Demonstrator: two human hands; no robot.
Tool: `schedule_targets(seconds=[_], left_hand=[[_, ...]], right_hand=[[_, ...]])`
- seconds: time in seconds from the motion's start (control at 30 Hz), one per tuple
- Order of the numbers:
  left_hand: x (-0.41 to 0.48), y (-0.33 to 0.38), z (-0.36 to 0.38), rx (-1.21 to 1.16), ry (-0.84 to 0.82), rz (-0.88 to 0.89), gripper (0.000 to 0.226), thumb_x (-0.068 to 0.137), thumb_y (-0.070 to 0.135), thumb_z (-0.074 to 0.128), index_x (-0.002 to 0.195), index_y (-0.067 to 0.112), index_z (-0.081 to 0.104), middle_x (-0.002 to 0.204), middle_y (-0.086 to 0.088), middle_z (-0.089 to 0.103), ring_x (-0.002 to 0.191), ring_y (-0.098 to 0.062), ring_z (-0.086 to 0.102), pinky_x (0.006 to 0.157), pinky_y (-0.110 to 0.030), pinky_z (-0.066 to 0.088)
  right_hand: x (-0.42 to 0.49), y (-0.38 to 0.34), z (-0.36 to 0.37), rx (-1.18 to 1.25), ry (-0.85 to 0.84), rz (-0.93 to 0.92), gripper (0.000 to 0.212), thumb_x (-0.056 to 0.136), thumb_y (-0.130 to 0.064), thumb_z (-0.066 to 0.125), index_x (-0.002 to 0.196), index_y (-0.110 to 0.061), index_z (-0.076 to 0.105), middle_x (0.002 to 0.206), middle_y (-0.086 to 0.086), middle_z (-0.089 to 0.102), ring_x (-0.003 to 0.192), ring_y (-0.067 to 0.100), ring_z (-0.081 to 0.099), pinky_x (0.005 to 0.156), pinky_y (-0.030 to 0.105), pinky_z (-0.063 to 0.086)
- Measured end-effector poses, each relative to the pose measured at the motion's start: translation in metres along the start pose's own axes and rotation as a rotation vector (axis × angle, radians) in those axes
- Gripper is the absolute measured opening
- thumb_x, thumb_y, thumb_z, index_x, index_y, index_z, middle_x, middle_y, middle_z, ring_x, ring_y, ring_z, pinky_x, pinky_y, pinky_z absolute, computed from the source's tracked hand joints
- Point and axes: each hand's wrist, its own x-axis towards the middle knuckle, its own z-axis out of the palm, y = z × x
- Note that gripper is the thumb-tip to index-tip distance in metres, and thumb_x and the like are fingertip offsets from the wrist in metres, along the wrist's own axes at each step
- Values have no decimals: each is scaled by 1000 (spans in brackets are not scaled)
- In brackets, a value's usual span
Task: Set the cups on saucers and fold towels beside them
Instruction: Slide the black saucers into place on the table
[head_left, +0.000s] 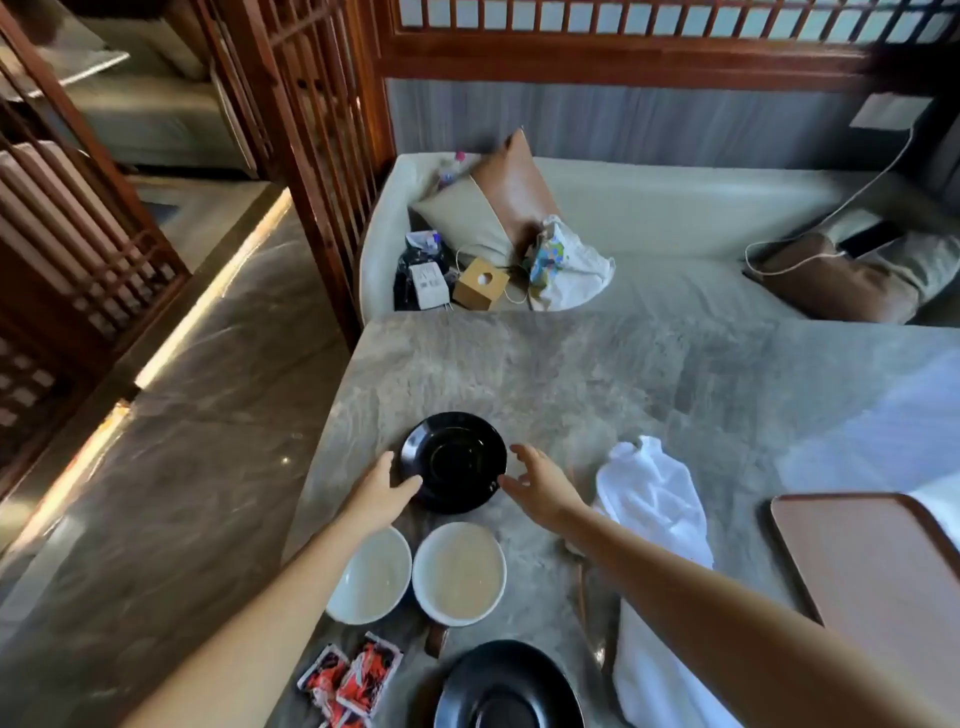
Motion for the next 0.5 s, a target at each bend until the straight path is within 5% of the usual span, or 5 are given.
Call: schedule_targets(seconds=[0.37, 0.5], left_hand=[[26, 5, 13, 5, -28, -41, 60, 90, 30, 55, 141, 6, 34, 150, -13, 30, 134, -26, 36, 99, -28, 29], [31, 7, 21, 65, -74, -25, 64, 92, 31, 53, 145, 6, 28, 158, -2, 10, 141, -21, 25, 112, -32, 23]], right_hand=[[20, 9, 15, -14, -27, 123, 56, 93, -31, 51, 144, -18, 32, 146, 4, 42, 125, 22, 51, 99, 38, 44], [25, 12, 12, -225, -16, 74, 59, 91, -34, 49, 145, -24, 27, 145, -1, 43, 124, 22, 50, 89, 39, 46]])
